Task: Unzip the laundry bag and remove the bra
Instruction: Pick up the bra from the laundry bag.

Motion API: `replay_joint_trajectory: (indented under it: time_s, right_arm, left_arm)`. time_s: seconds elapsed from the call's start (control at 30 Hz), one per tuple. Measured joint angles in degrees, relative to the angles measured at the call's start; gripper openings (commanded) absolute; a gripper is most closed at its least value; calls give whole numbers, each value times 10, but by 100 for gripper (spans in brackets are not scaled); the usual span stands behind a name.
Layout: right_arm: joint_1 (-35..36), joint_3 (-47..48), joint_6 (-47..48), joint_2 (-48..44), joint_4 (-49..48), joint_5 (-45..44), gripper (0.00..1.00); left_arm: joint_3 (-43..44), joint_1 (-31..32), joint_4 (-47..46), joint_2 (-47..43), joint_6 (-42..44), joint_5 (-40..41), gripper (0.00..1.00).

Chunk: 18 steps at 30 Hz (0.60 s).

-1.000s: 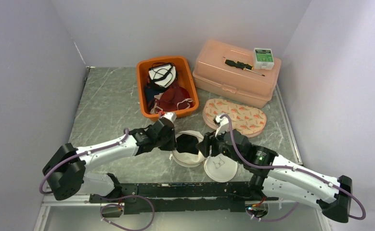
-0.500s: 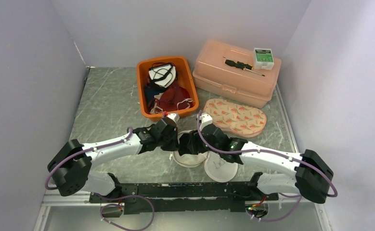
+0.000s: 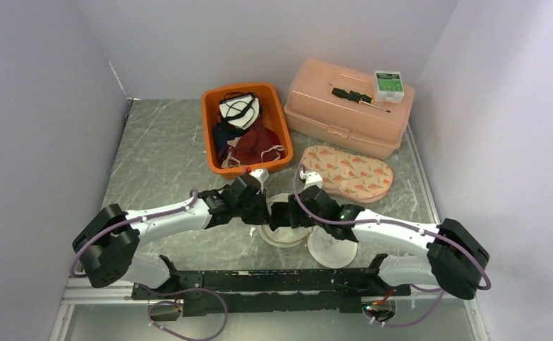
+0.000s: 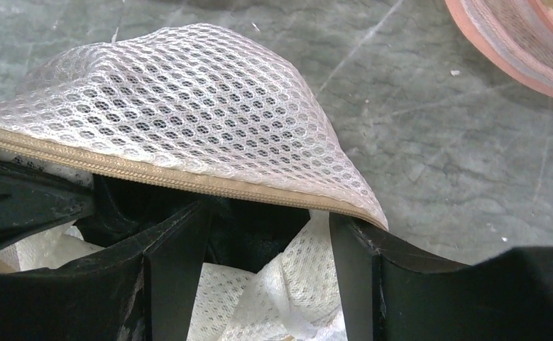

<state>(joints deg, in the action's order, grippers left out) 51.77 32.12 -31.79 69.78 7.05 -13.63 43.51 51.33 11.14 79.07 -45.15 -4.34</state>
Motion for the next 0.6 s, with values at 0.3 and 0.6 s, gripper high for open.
replay_joint_trajectory:
  time_s: [0.3,0.6]
  right_arm:
    - [1,-24,1,-117,-13,23,67]
    - [0,-3,5,-34,-42,66,66]
  left_arm:
    - [-2,4,-21,11,-6,-16,3]
    - [-6,7,-37,14,-13,-20,3]
